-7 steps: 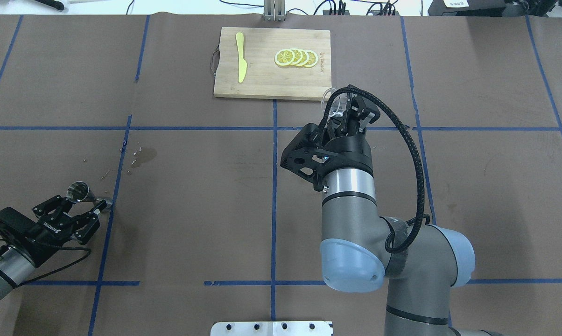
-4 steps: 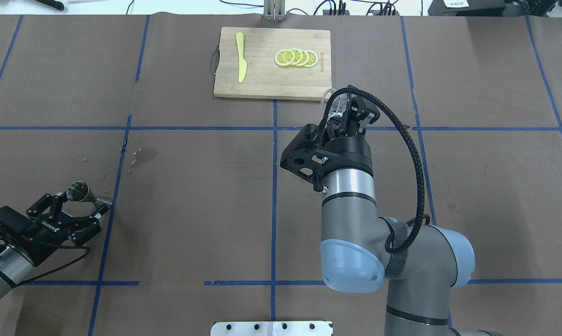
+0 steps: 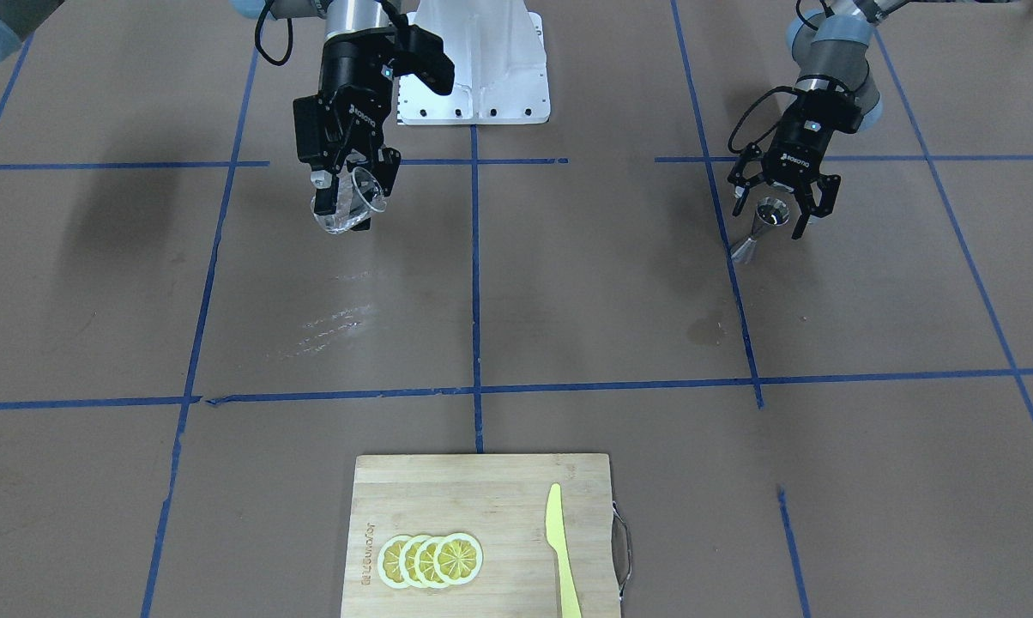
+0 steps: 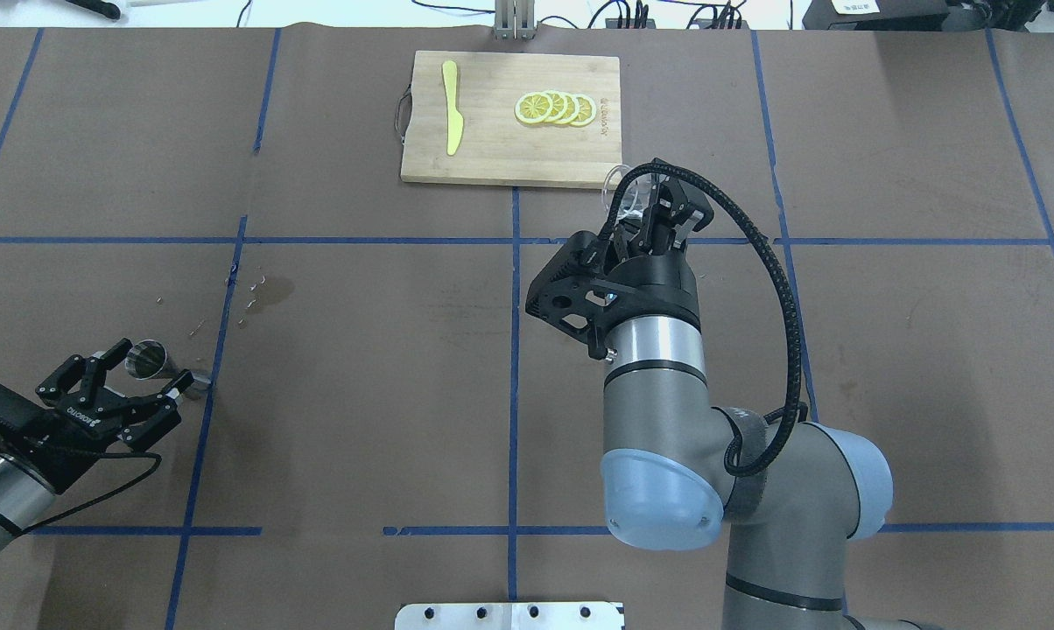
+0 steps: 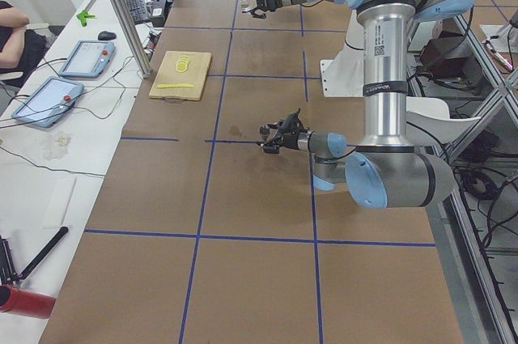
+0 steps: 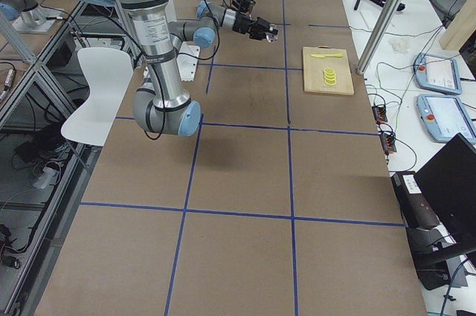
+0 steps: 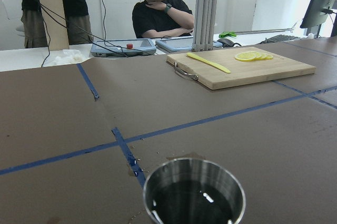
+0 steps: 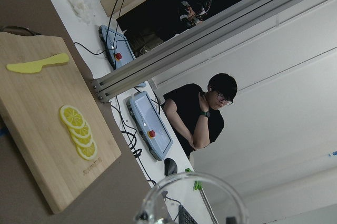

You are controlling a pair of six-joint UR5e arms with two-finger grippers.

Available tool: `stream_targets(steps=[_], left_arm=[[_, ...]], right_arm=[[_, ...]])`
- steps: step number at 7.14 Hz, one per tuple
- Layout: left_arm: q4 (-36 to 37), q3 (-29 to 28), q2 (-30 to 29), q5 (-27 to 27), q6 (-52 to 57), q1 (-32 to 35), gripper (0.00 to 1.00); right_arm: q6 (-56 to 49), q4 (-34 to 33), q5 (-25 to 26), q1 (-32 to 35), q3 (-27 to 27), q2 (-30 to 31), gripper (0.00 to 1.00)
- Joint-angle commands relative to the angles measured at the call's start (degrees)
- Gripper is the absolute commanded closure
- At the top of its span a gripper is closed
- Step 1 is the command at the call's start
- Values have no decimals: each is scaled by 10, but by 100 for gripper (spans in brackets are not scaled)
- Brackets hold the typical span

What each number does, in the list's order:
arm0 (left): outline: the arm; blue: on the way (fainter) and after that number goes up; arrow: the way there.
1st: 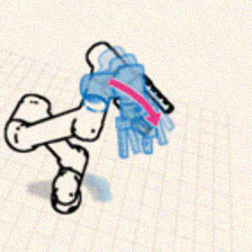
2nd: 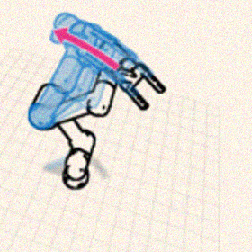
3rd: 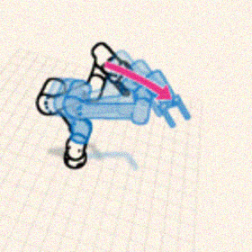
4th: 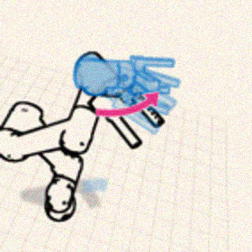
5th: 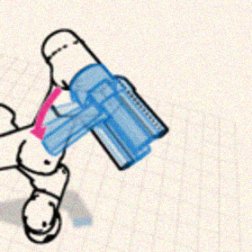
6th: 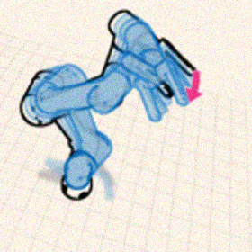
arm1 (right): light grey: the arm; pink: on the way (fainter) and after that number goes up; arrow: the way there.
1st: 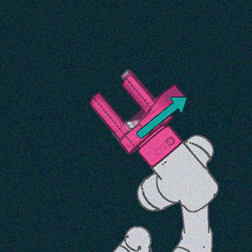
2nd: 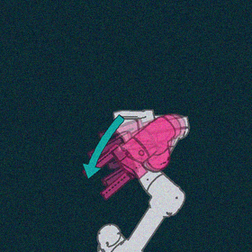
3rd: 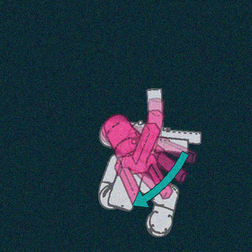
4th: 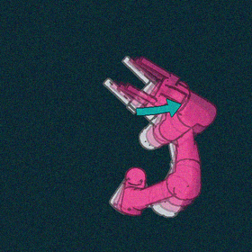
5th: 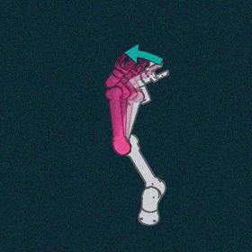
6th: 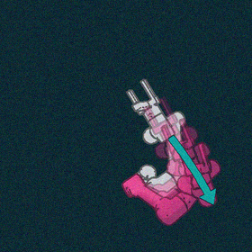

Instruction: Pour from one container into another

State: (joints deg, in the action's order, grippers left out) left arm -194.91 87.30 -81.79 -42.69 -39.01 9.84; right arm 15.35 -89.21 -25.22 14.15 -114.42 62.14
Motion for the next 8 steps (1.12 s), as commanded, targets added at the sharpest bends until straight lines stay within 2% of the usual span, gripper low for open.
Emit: stream_targets(steps=[1, 5, 7, 8], left_arm=[[-2, 16, 6, 2, 4, 3, 0], [-2, 59, 39, -6, 10, 17, 0], [-1, 79, 45, -72, 46, 79, 0], [1, 79, 47, -149, 76, 132, 0]], right_arm=[[0, 0, 0, 0, 0, 0, 100], [0, 0, 0, 0, -1, 0, 100], [0, 0, 0, 1, -1, 0, 100], [0, 0, 0, 1, -1, 0, 100]])
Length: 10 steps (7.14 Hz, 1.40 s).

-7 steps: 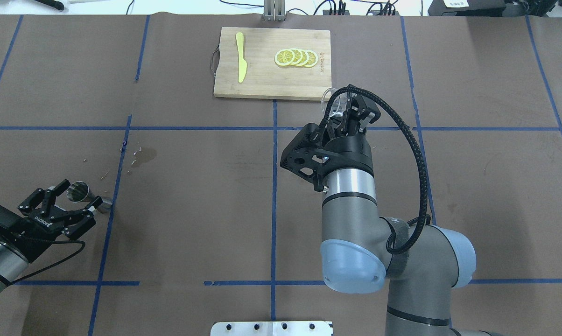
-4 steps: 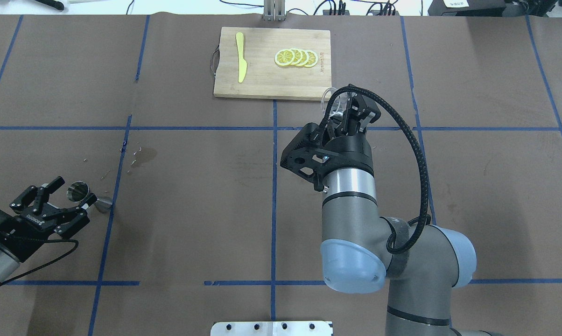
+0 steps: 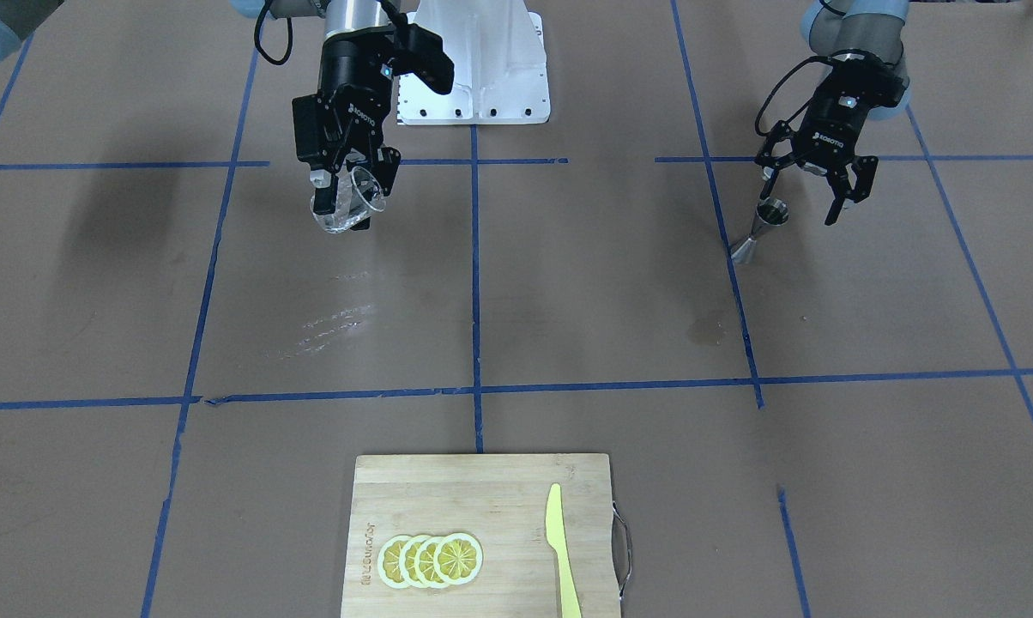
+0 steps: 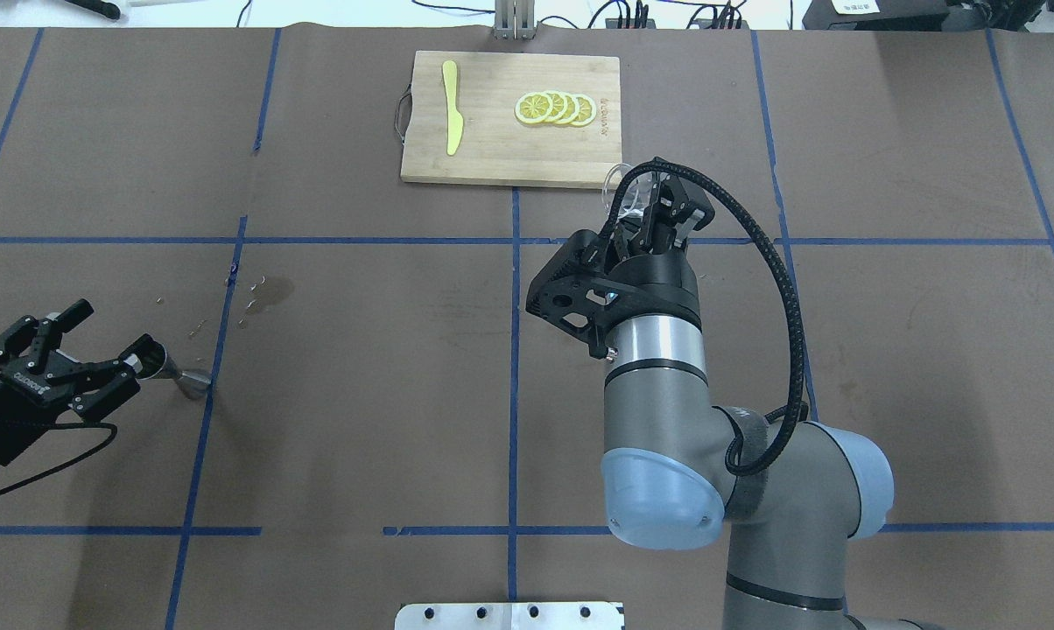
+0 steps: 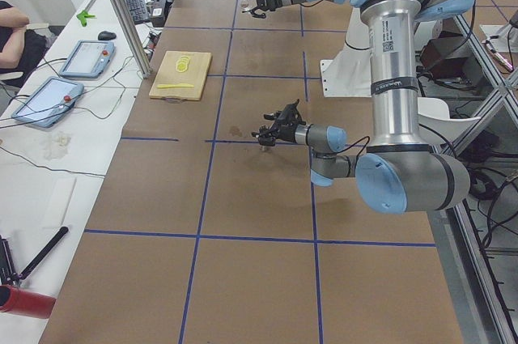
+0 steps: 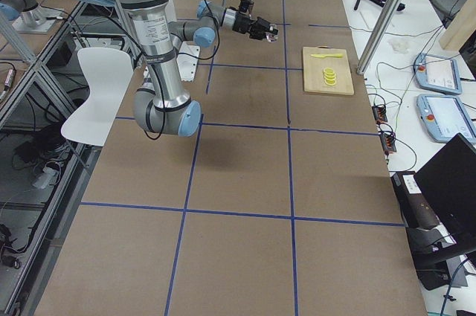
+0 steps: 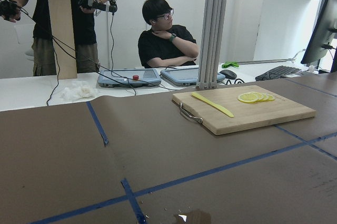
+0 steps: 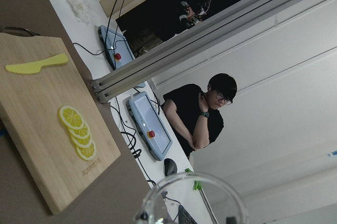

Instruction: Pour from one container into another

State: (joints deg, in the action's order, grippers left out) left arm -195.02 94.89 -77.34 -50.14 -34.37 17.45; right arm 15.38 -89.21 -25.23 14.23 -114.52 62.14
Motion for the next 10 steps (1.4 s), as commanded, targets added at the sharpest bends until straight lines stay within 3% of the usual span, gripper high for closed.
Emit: stream_targets(steps=[1, 3, 5, 7, 10], left_arm=[[10, 1, 3, -168, 69, 132, 0], [89, -4, -10, -437, 115, 325, 0], [221, -5, -50, -590, 226, 486, 0], [305, -6, -79, -593, 327, 529, 0], [303, -23, -82, -569, 260, 552, 0]], right_arm=[[0, 0, 0, -1, 0, 0, 100], [0, 0, 0, 0, 1, 0, 100], [0, 0, 0, -1, 1, 0, 100], [0, 0, 0, -1, 1, 0, 100], [7, -1, -1, -2, 2, 1, 100]])
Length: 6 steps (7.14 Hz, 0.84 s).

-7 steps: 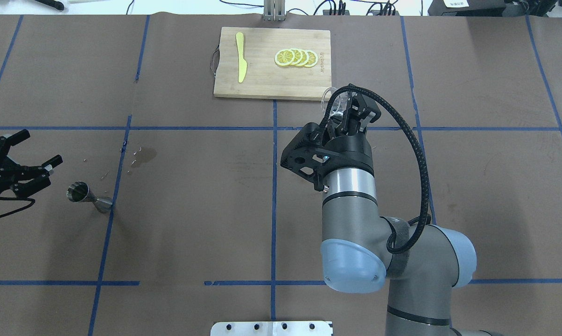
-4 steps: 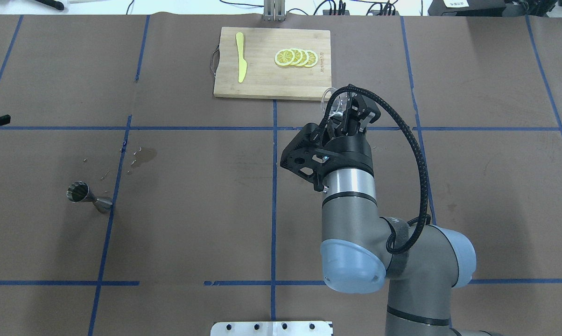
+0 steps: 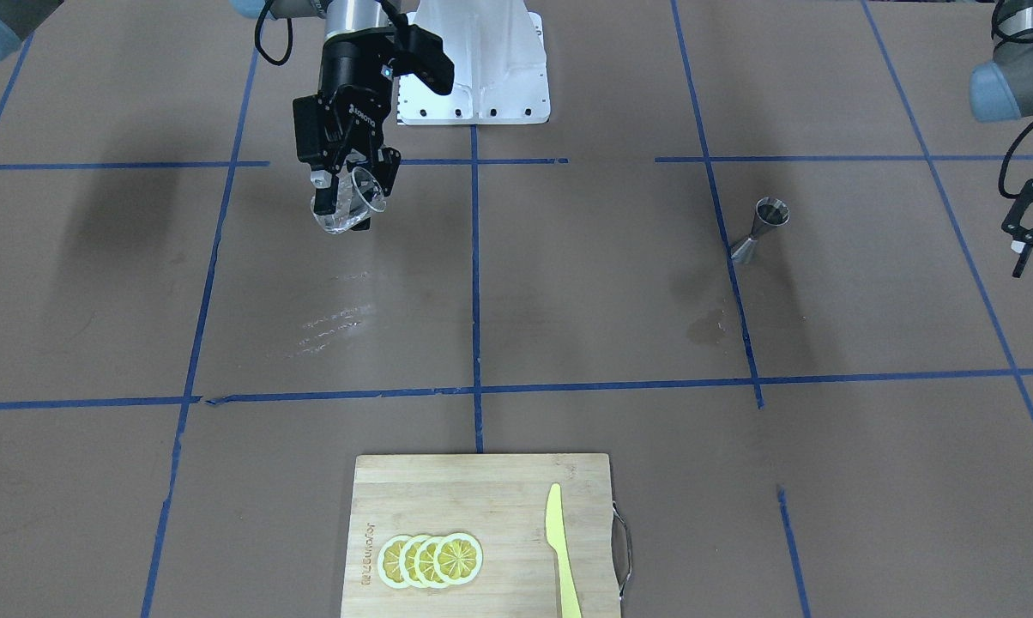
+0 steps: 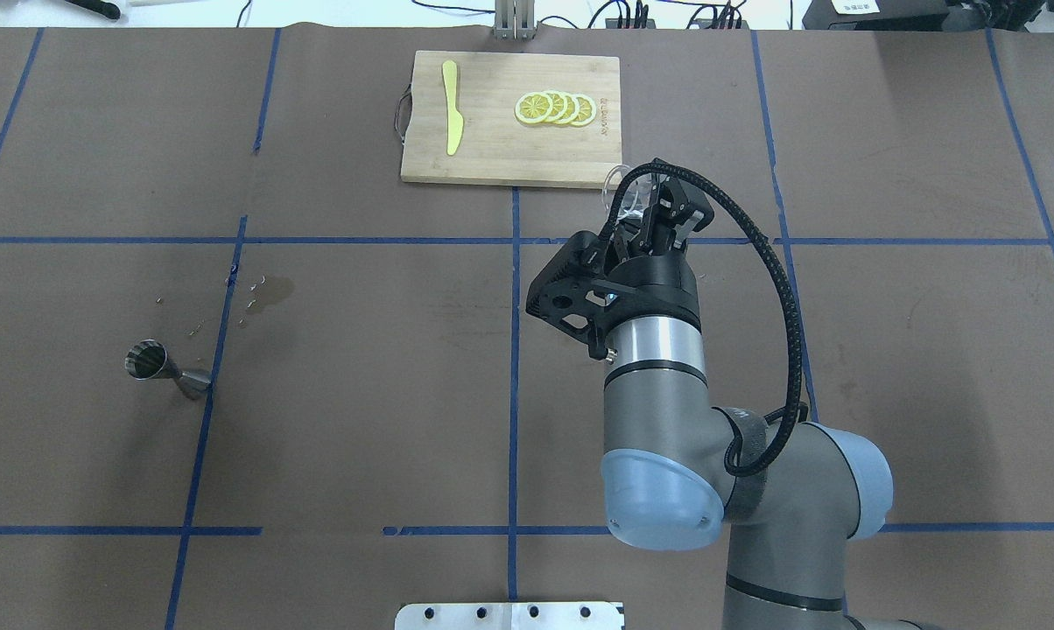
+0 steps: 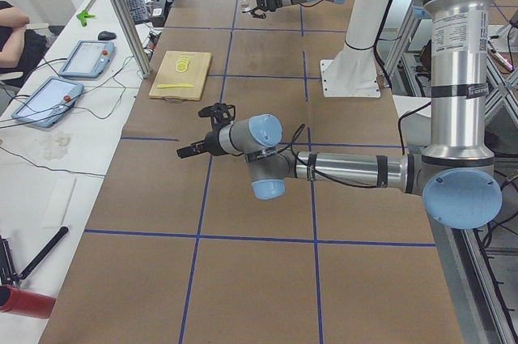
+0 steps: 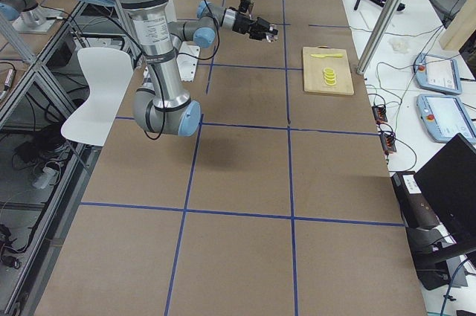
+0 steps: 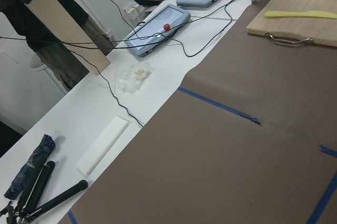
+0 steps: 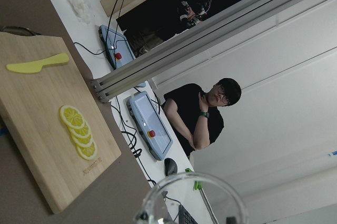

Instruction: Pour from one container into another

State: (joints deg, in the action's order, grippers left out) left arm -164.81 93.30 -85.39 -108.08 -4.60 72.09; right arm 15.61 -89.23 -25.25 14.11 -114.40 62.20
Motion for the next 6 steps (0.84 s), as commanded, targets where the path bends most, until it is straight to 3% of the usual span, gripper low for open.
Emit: stream_targets(steps=[1, 3, 4, 5, 6], left_arm=[[11, -8, -7, 10, -45, 33, 0], [33, -46, -14, 11, -45, 68, 0], [106, -50, -14, 7, -39, 75, 0], [223, -53, -15, 5, -39, 75, 0], [326, -55, -14, -46, -40, 81, 0]], right_arm=[[6, 0, -2, 0, 1, 3, 100], [7, 0, -3, -1, 0, 3, 100], [7, 0, -4, -1, -1, 3, 100], [7, 0, -4, -1, -4, 3, 100], [7, 0, -4, -2, -5, 3, 100]])
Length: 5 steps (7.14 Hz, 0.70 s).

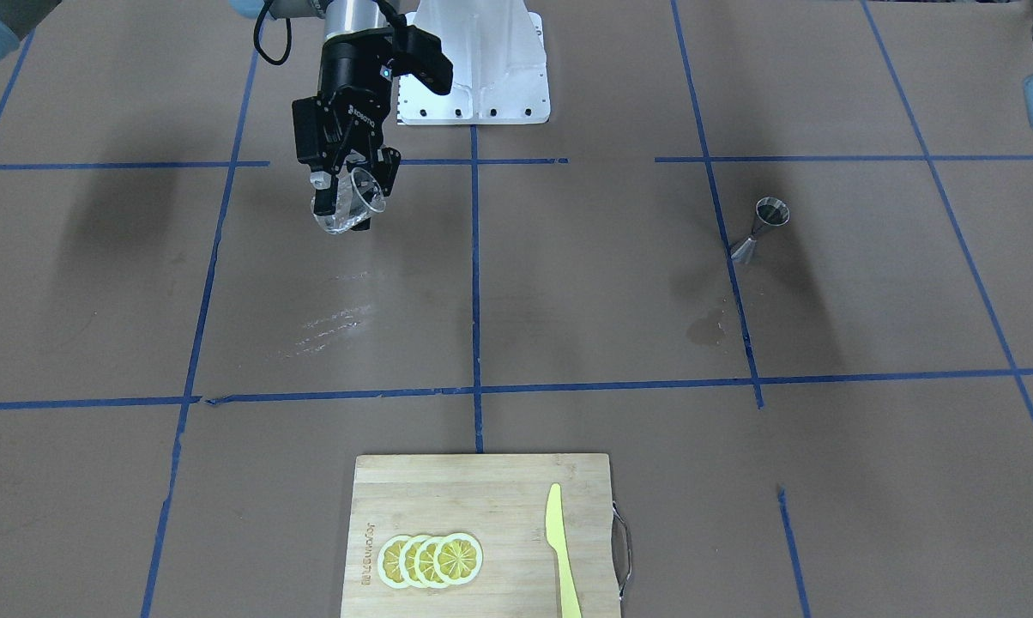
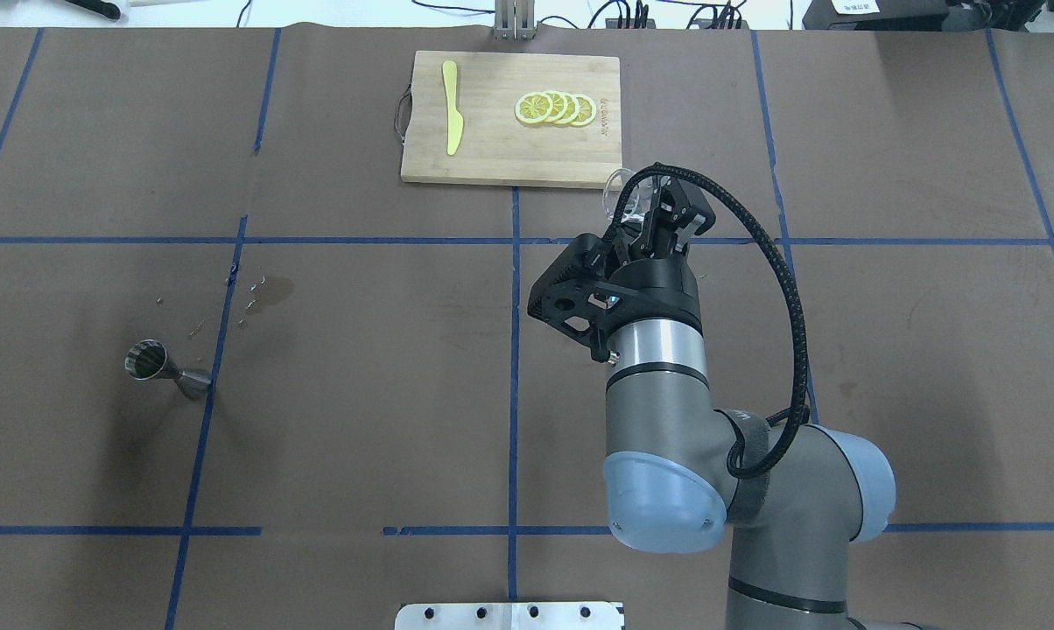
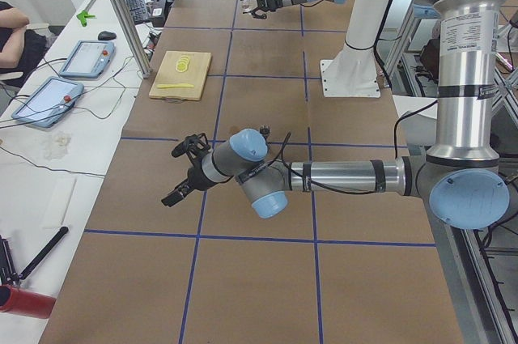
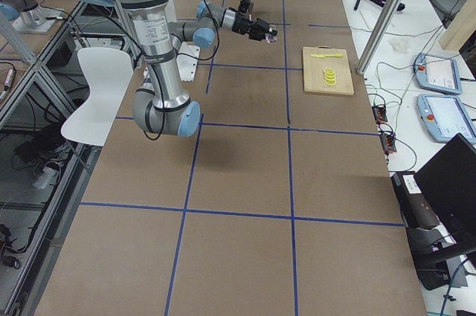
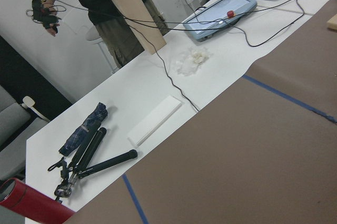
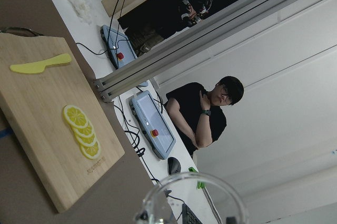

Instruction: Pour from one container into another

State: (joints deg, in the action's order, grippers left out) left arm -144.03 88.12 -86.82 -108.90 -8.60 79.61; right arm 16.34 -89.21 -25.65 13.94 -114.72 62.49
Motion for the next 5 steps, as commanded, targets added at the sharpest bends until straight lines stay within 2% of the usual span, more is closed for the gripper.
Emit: stream_targets(steps=[1, 3, 5], left_arm=[[214, -10, 1, -132, 1, 29, 0], [341, -3, 2, -253, 2, 55, 0], [425, -3, -9, -267, 2, 56, 0]], right_arm=[[0, 0, 0, 0, -2, 0, 100], [0, 4, 0, 0, -2, -1, 100], [0, 16, -1, -1, -1, -1, 100]])
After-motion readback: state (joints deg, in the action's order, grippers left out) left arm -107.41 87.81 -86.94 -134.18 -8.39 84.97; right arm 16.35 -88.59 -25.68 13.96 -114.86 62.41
